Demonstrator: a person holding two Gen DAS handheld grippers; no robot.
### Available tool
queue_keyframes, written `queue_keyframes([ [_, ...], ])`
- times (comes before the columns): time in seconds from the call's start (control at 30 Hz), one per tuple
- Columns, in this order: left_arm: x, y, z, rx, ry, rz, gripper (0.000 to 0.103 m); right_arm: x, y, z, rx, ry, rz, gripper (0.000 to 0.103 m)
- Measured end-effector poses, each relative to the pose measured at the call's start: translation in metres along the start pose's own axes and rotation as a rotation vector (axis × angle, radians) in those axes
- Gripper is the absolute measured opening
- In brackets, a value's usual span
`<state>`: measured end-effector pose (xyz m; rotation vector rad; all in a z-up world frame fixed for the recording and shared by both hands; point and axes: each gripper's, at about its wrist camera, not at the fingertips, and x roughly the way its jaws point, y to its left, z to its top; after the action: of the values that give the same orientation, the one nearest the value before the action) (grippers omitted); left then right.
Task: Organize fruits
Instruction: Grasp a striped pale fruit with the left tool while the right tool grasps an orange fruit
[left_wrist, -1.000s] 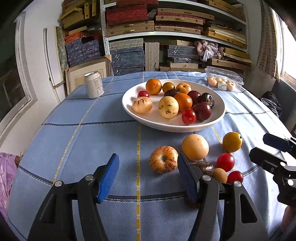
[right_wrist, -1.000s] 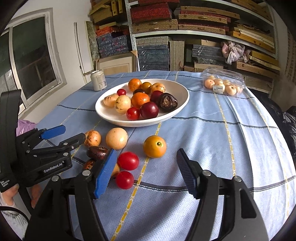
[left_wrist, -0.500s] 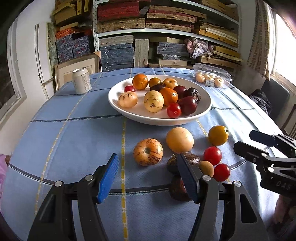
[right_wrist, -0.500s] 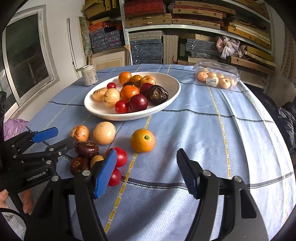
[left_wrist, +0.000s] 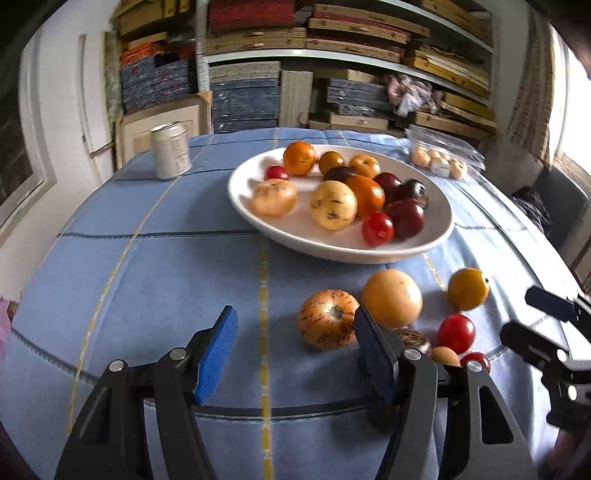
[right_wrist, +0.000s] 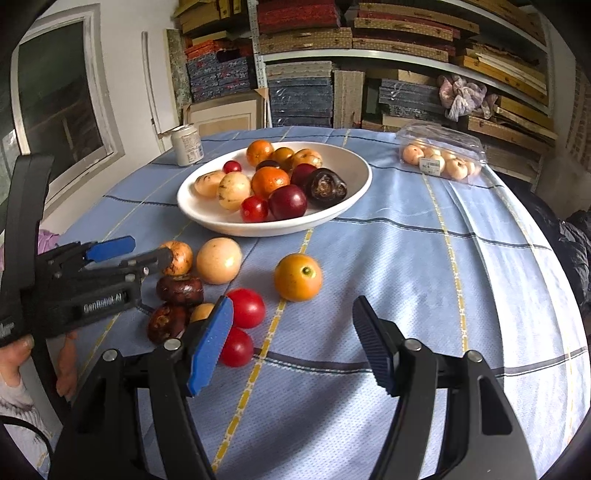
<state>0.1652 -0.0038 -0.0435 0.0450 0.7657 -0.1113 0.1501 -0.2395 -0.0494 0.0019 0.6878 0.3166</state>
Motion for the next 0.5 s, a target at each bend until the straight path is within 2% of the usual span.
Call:
queue_keyframes([
  [0.13, 0.004, -0.007, 0.002, 0.026, -0.001, -0.001, 0.065, 0.008, -0.003, 0.004, 0.006, 0.010, -0.012, 0.066],
  [0.27, 0.014, -0.002, 0.006, -0.007, 0.034, -0.029, 0.062, 0.021, -0.002, 0.012, 0.000, 0.021, -0.024, 0.066],
  [0.4, 0.015, -0.002, 0.005, -0.007, 0.047, -0.064, 0.043, 0.036, -0.006, 0.018, 0.022, 0.048, -0.015, 0.066],
  [0.5, 0.013, -0.002, 0.004, 0.002, 0.047, -0.065, 0.041, 0.046, -0.009, 0.021, 0.037, 0.069, -0.004, 0.066],
])
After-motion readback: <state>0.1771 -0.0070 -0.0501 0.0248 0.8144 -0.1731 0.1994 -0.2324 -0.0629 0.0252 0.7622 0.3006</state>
